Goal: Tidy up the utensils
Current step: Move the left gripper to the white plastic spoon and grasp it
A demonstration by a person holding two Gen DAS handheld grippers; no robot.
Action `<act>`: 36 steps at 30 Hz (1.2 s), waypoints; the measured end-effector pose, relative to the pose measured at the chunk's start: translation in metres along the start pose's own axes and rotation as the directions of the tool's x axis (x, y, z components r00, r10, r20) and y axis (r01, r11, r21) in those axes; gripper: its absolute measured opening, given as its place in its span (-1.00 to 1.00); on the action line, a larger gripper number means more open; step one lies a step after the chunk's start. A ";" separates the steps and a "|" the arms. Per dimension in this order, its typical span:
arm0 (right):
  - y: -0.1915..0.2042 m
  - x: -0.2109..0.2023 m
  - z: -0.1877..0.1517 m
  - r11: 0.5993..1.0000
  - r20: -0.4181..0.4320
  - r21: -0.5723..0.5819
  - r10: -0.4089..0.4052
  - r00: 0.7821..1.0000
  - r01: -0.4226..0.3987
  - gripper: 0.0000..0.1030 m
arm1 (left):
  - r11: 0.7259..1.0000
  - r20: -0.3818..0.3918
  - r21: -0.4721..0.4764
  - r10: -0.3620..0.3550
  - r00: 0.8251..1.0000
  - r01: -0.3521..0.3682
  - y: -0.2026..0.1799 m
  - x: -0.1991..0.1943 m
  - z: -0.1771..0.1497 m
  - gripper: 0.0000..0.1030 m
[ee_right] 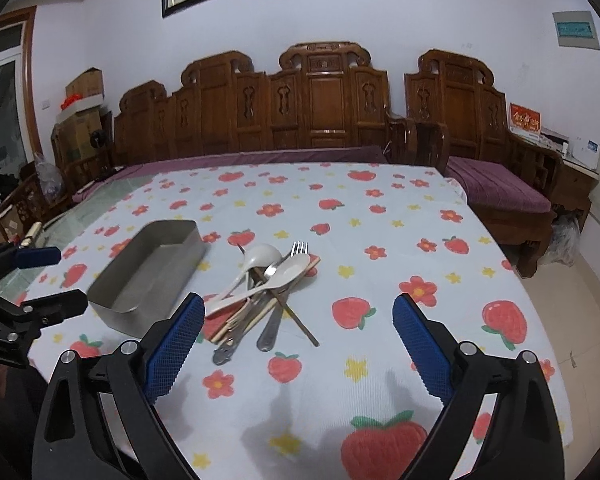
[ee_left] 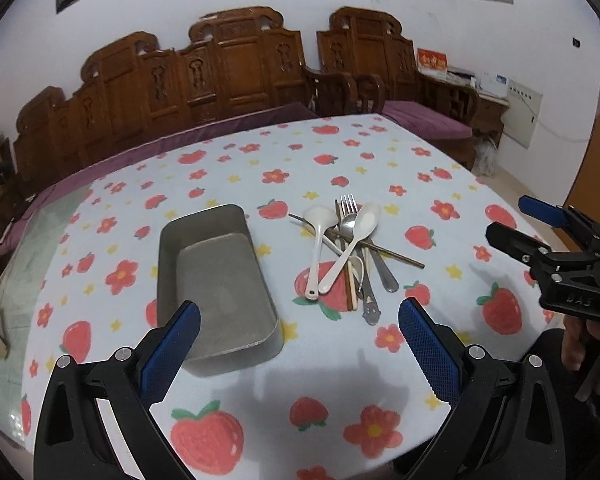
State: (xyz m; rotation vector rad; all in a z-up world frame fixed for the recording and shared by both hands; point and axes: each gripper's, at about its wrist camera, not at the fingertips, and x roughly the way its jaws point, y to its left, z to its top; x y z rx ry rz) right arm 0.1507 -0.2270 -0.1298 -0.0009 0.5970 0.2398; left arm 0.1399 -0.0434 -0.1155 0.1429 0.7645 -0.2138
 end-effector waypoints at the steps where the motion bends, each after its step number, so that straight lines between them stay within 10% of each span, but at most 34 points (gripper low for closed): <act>1: -0.001 0.005 0.000 1.000 -0.005 -0.002 0.000 1.000 0.000 0.86 | 1.000 -0.010 0.004 -0.008 1.000 0.008 0.000 0.006 0.003 0.87; 11: -0.013 0.068 -0.010 0.999 -0.094 0.019 0.029 0.995 -0.027 0.59 | 0.990 -0.078 0.045 -0.132 0.988 0.136 -0.008 0.067 0.028 0.84; 18: -0.018 0.086 -0.028 0.997 -0.140 0.041 0.065 0.988 -0.060 0.45 | 0.977 -0.162 -0.002 -0.210 0.964 0.212 -0.010 0.114 0.034 0.10; 36: -0.025 0.090 -0.033 0.991 -0.147 0.082 0.116 0.982 -0.105 0.45 | 0.974 -0.300 0.123 -0.148 0.942 0.192 -0.038 0.184 0.028 -0.51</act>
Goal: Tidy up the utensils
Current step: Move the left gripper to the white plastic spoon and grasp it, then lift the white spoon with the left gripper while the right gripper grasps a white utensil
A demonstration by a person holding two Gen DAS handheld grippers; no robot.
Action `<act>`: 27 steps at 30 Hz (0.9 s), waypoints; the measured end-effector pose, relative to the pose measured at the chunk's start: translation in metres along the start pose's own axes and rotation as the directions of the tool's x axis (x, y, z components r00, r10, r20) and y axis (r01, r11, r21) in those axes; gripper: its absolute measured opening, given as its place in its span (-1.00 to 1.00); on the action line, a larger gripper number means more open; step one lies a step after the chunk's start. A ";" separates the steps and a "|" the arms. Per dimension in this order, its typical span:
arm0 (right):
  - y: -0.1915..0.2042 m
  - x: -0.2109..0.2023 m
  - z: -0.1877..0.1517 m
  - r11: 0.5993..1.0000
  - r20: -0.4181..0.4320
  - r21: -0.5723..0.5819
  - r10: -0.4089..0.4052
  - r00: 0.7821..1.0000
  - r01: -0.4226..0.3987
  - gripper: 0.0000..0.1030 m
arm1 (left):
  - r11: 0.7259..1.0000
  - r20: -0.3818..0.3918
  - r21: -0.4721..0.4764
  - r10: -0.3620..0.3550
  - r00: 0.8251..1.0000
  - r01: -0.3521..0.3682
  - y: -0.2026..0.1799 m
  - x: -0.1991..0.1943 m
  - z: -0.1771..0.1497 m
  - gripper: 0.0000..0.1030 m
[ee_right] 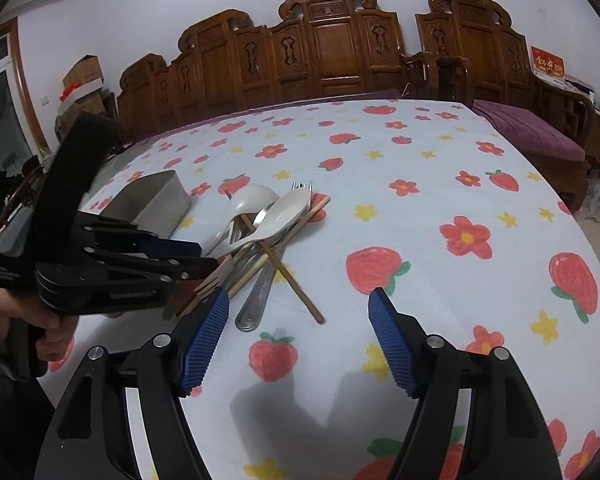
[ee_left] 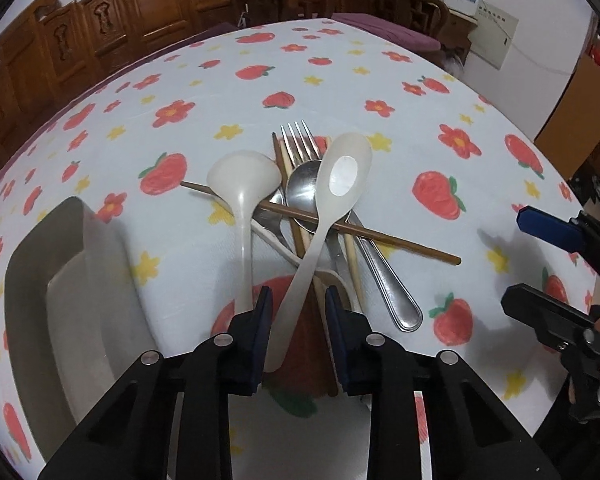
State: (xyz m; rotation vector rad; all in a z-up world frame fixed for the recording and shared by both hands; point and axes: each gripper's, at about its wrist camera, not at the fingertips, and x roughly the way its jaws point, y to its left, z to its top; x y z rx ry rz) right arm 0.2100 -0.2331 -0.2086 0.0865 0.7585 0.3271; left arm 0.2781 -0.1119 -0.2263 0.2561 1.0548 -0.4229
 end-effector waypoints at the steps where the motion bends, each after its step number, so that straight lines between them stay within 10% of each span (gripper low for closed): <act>1: 0.001 0.000 0.000 1.000 0.001 -0.001 0.002 1.000 -0.002 0.45 | 1.000 0.001 0.004 0.000 1.000 0.000 -0.001 0.001 0.000 -0.56; 4: 0.002 -0.002 0.000 1.000 0.003 -0.003 0.005 1.000 -0.005 0.45 | 1.000 0.009 0.002 0.002 1.000 -0.002 -0.001 0.000 0.000 -0.81; 19: 0.016 0.001 0.001 0.999 -0.023 -0.040 -0.016 1.000 0.016 0.44 | 0.996 0.183 -0.085 -0.012 0.983 0.028 0.005 -0.069 -0.035 -0.82; 27: 0.041 0.025 0.014 0.999 -0.074 -0.052 0.010 0.997 -0.014 -0.15 | 0.994 0.263 -0.103 -0.017 0.965 0.045 0.015 -0.102 -0.042 -0.82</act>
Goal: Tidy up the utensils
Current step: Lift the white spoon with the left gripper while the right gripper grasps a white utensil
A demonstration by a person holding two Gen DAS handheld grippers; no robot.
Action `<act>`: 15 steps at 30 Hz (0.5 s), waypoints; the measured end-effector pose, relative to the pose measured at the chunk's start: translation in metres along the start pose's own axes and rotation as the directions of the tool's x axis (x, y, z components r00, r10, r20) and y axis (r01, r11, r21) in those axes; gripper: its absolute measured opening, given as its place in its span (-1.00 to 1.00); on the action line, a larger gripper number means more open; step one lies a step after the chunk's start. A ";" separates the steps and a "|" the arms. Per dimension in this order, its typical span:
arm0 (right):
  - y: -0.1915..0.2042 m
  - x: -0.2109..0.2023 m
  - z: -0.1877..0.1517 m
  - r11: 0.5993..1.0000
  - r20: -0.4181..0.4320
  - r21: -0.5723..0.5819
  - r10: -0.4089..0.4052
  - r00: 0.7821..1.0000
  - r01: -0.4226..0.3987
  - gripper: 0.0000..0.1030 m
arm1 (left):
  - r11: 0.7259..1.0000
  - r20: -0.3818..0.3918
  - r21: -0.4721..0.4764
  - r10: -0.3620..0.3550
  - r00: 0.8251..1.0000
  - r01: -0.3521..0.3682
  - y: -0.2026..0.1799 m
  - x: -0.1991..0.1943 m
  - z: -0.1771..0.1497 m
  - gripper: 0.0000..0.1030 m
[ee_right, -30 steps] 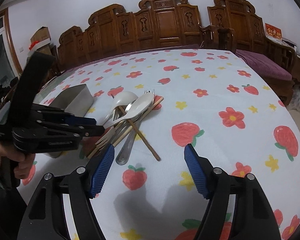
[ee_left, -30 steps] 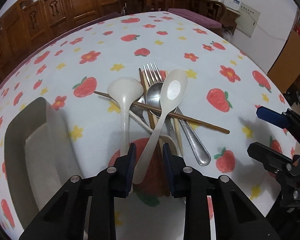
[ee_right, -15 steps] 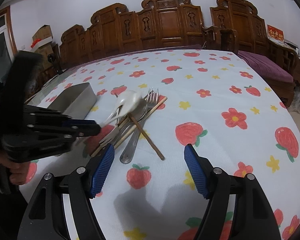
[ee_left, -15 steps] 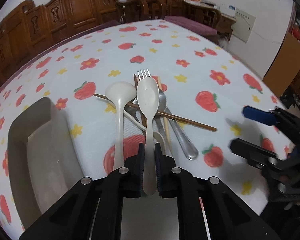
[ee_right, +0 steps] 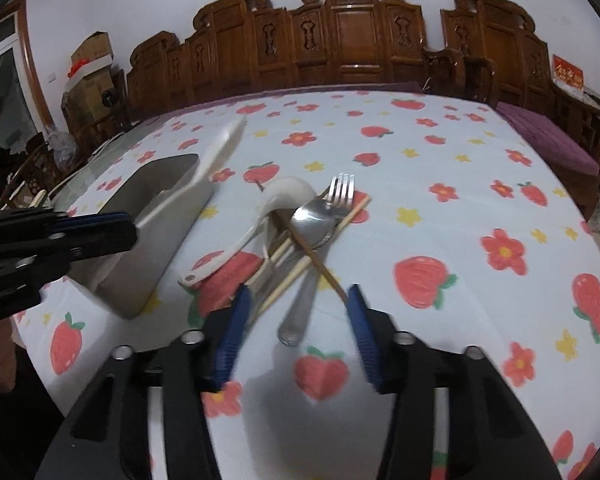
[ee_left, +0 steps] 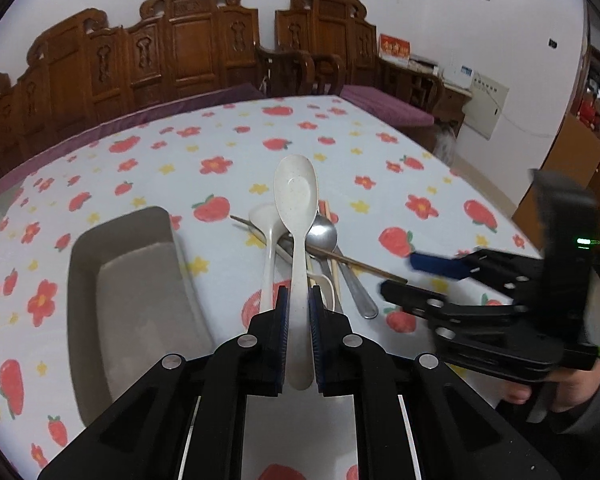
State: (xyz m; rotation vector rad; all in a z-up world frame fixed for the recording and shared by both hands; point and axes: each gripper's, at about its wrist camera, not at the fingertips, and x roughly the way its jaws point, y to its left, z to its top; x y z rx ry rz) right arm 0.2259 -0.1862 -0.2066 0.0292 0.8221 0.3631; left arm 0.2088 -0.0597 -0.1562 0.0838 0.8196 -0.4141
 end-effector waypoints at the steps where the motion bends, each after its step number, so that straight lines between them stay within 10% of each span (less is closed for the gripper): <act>1: 0.002 0.005 0.003 1.000 -0.009 0.005 0.005 1.000 -0.005 -0.16 | 1.000 0.006 -0.002 0.001 1.000 -0.001 0.001 -0.003 0.000 -0.82; 15: 0.024 0.064 0.023 0.998 -0.136 0.027 -0.050 0.989 0.054 -0.59 | 0.999 0.055 -0.045 0.013 0.998 -0.010 0.024 -0.027 -0.005 -0.82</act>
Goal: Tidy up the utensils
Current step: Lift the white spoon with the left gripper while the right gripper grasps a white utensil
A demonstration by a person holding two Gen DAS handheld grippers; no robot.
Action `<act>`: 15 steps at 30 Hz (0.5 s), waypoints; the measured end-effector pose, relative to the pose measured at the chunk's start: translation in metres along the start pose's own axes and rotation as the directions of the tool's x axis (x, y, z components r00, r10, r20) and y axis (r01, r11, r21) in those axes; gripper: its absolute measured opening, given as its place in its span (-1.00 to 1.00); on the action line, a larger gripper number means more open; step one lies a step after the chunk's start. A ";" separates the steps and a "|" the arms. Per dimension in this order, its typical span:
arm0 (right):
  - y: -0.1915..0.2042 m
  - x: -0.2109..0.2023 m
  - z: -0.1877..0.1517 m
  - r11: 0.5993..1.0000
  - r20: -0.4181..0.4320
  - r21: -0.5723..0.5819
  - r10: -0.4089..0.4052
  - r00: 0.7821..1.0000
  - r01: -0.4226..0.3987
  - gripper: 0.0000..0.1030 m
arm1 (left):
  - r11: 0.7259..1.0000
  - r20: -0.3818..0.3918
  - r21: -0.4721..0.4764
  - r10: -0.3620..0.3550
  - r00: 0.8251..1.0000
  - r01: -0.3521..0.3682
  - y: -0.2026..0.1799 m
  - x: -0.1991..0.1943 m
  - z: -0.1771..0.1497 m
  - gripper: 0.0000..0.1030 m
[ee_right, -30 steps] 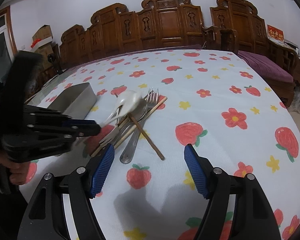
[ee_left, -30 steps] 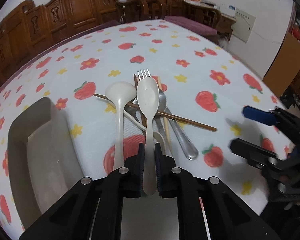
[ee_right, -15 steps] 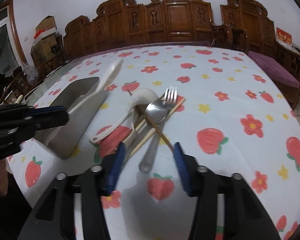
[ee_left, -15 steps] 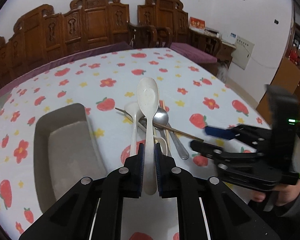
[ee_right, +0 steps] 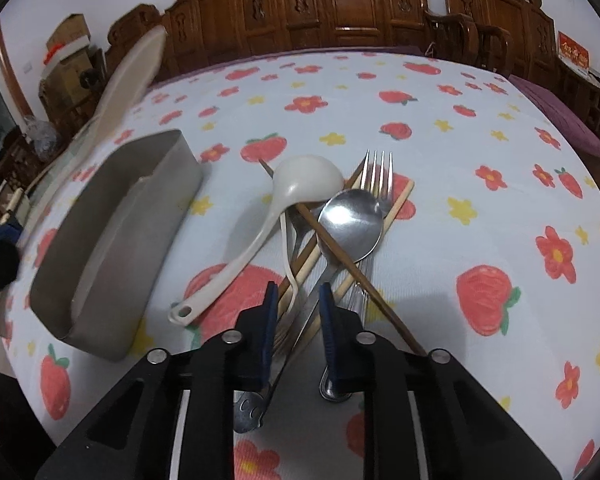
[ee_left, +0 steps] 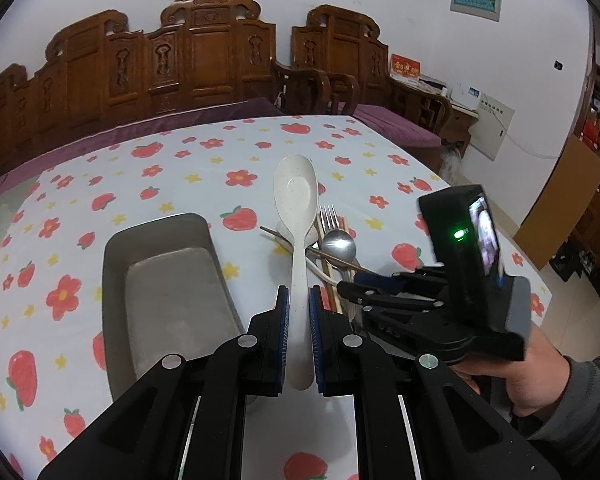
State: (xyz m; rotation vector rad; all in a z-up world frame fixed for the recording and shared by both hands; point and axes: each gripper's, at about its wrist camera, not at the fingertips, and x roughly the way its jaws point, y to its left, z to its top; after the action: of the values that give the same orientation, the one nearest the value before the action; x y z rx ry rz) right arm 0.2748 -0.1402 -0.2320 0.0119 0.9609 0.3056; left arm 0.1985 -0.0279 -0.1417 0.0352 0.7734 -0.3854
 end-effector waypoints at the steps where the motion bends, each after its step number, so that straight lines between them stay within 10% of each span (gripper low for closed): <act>1: 0.002 0.000 0.000 1.000 -0.003 -0.004 -0.007 1.000 0.007 -0.63 | 1.000 0.002 -0.002 -0.001 1.000 0.001 0.001 -0.001 0.000 -0.82; 5: 0.007 -0.002 0.002 0.998 -0.018 -0.037 -0.046 0.999 0.045 -0.93 | 1.000 0.007 -0.009 -0.004 1.000 0.004 0.003 -0.005 -0.002 -0.82; 15: -0.003 -0.038 0.007 0.992 -0.002 -0.089 -0.095 0.995 0.094 -0.94 | 1.000 0.022 -0.016 0.016 1.000 -0.015 0.012 -0.014 -0.002 -0.82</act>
State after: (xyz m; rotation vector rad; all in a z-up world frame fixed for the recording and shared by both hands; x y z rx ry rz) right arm 0.2606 -0.1522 -0.1978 -0.1161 0.9507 0.2609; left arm 0.1924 -0.0122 -0.1350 0.0220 0.7542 -0.3642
